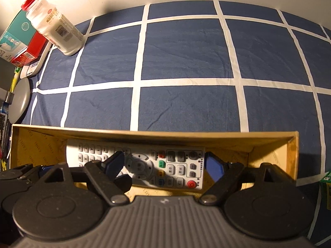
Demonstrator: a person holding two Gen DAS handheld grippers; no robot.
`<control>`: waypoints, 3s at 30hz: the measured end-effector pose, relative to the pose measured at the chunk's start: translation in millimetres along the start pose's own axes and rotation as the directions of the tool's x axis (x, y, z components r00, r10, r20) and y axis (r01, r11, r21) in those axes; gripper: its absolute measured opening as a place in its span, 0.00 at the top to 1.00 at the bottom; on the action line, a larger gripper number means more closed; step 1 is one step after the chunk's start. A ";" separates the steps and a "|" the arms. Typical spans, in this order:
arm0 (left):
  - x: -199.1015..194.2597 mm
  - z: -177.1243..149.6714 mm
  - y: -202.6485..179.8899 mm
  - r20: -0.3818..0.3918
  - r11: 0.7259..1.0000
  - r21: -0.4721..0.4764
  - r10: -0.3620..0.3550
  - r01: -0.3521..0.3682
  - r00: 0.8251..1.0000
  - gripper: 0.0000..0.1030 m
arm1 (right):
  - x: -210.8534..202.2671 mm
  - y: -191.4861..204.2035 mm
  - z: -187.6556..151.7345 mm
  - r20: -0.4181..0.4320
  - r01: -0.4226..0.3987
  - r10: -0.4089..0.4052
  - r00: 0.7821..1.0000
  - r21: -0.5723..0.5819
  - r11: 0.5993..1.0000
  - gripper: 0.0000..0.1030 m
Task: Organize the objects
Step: 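Lower the TV remote into the box and open the right gripper, then move the right gripper to the flat white plate with metal hooks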
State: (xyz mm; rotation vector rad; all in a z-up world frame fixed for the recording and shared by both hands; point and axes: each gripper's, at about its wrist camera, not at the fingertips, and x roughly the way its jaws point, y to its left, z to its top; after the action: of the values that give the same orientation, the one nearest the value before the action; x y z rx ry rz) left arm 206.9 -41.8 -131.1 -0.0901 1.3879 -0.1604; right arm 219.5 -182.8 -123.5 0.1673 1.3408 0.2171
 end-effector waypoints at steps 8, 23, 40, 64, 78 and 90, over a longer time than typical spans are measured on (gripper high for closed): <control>-0.3 2.2 0.8 -0.011 1.000 0.003 -0.001 0.001 1.000 0.00 | 2.9 -1.1 2.9 0.000 -0.001 0.001 1.000 0.017 1.000 0.17; -51.2 -21.4 -5.1 0.053 1.000 -0.007 -0.009 0.009 0.999 0.00 | -43.5 9.1 -15.3 0.055 -0.049 0.049 0.997 0.006 0.999 0.15; -129.2 -94.0 -22.7 0.152 1.000 0.013 0.002 -0.004 0.988 0.00 | -138.2 2.5 -86.6 0.187 -0.036 0.033 0.982 0.013 0.999 0.05; -123.3 -176.2 -140.9 0.165 0.998 0.053 0.012 -0.021 0.986 0.00 | -191.9 -118.5 -175.6 0.211 0.004 -0.018 0.977 0.065 0.998 0.00; -82.0 -220.6 -256.6 0.107 0.999 -0.020 0.049 -0.047 0.993 0.00 | -206.5 -258.4 -196.8 0.133 0.052 -0.055 0.990 0.025 0.998 0.00; -33.3 -258.1 -332.0 0.043 0.998 -0.057 0.042 -0.040 0.998 0.00 | -193.5 -347.3 -222.9 0.046 0.100 -0.099 0.994 -0.027 0.995 0.00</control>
State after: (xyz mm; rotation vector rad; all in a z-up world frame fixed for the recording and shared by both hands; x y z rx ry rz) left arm -72.5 -355.6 -93.1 -0.1117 1.3496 -0.0844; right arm -18.4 -568.5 -74.7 0.0798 1.2974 0.1482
